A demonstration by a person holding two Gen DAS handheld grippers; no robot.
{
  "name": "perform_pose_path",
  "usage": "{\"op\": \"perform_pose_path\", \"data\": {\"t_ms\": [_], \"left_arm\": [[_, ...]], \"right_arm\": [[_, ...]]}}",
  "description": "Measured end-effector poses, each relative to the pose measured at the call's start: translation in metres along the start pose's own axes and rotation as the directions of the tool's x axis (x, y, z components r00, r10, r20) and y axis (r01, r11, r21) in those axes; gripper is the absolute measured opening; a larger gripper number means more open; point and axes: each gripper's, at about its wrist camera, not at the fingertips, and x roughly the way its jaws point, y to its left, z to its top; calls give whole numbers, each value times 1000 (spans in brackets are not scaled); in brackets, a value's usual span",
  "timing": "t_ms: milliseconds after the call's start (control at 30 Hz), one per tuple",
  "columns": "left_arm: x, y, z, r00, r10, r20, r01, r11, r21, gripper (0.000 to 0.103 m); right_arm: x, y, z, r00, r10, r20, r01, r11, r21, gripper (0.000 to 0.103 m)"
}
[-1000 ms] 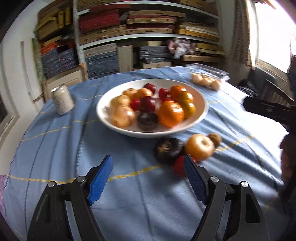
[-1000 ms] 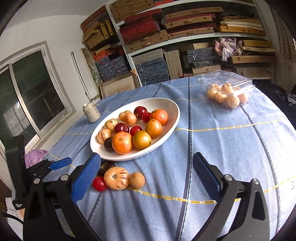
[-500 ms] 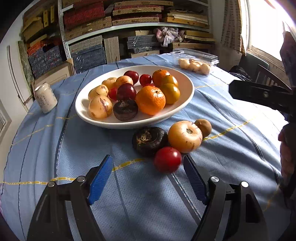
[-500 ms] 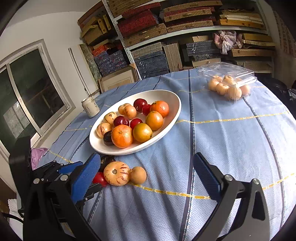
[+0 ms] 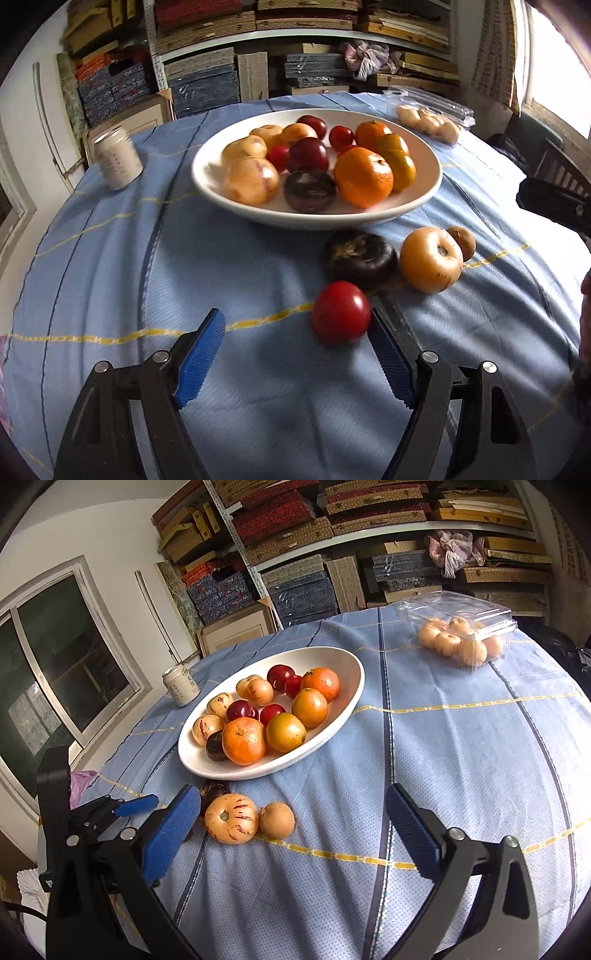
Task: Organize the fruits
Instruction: 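Move the left tool to a red tomato and close on it, then lift the tomato with the left tool while the right tool grasps a small brown round fruit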
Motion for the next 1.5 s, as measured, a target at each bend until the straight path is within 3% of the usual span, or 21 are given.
{"op": "perform_pose_path", "data": {"t_ms": [200,400,533,933,967,1100,1233,1267,1400,1500], "left_arm": [[-8,-6,-2,999,-33,38,31,998,49,79],[-4,-7,7,996,-79,51,78,997,22,79],[-1,-6,8,995,-94,39,93,996,11,59],[9,2,11,993,-121,5,122,992,-43,59],[9,3,11,993,-122,4,122,992,-45,56],[11,8,10,991,-133,-2,133,989,-67,31],[8,7,8,991,-132,-2,132,990,-58,31],[8,7,8,991,-130,-1,130,990,-58,31],[6,12,7,994,-112,5,112,991,-72,31],[6,13,6,994,-113,2,112,991,-74,31]], "right_arm": [[1,4,-2,1000,3,-9,-3,1000,-25,98],[2,4,-4,1000,0,-16,0,1000,-21,98],[3,7,-6,1000,3,-22,-4,999,-40,98],[6,12,-7,999,2,-35,-4,998,-66,98],[6,12,-8,999,2,-37,-5,998,-69,98],[8,13,-8,999,1,-43,-4,997,-77,98],[6,16,-9,999,-11,-44,5,994,-113,98],[7,18,-9,998,-28,-48,21,990,-140,96],[16,24,-13,988,-126,-86,99,957,-274,52],[26,19,-17,979,-150,-137,103,949,-297,42]]}}
